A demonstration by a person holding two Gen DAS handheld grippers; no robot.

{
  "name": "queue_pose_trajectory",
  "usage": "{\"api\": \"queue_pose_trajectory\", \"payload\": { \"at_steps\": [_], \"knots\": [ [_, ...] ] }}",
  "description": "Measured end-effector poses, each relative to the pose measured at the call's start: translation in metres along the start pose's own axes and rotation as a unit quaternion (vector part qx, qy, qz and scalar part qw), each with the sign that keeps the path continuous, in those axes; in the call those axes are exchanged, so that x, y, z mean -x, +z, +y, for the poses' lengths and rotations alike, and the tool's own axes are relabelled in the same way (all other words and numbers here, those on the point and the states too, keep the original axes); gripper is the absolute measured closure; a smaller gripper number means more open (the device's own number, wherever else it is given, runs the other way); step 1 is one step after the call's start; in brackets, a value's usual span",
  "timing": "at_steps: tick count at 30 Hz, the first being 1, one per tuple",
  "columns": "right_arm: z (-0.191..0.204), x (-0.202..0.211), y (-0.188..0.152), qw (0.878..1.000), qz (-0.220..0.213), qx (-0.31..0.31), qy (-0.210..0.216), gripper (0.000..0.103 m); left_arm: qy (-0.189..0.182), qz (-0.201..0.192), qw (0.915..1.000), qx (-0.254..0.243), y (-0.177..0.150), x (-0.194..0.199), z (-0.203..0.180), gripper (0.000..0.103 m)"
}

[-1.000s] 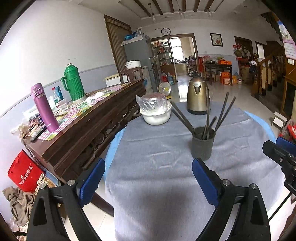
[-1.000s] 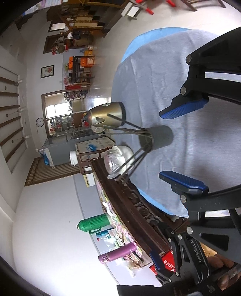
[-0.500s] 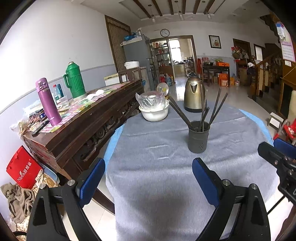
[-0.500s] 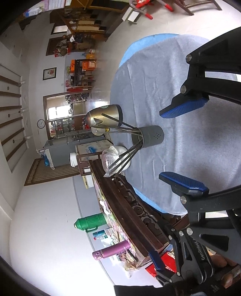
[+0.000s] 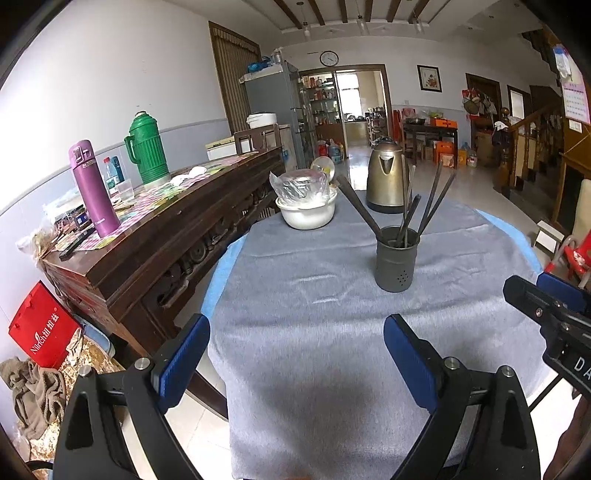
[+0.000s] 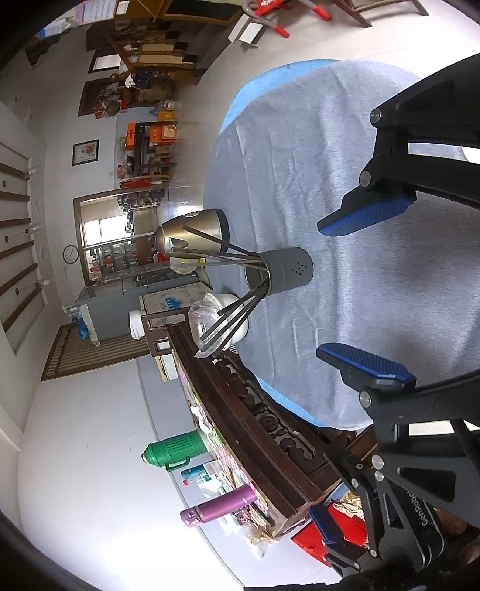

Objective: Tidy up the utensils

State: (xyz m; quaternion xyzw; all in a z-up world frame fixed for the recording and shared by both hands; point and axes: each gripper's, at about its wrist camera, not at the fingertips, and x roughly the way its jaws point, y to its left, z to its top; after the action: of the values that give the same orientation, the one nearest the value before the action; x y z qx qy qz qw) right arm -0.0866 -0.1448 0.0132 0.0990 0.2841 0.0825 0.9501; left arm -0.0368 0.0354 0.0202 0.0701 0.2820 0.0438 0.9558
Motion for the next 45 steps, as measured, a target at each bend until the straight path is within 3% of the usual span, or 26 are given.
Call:
{"api": "queue_pose_trajectory", "payload": {
  "at_steps": [45],
  "knots": [
    [0.004, 0.01, -0.002, 1.0, -0.01, 0.013, -0.022, 0.039, -0.01, 0.024, 0.9995, 0.018, -0.018, -0.007, 0.012, 0.008]
  ]
}}
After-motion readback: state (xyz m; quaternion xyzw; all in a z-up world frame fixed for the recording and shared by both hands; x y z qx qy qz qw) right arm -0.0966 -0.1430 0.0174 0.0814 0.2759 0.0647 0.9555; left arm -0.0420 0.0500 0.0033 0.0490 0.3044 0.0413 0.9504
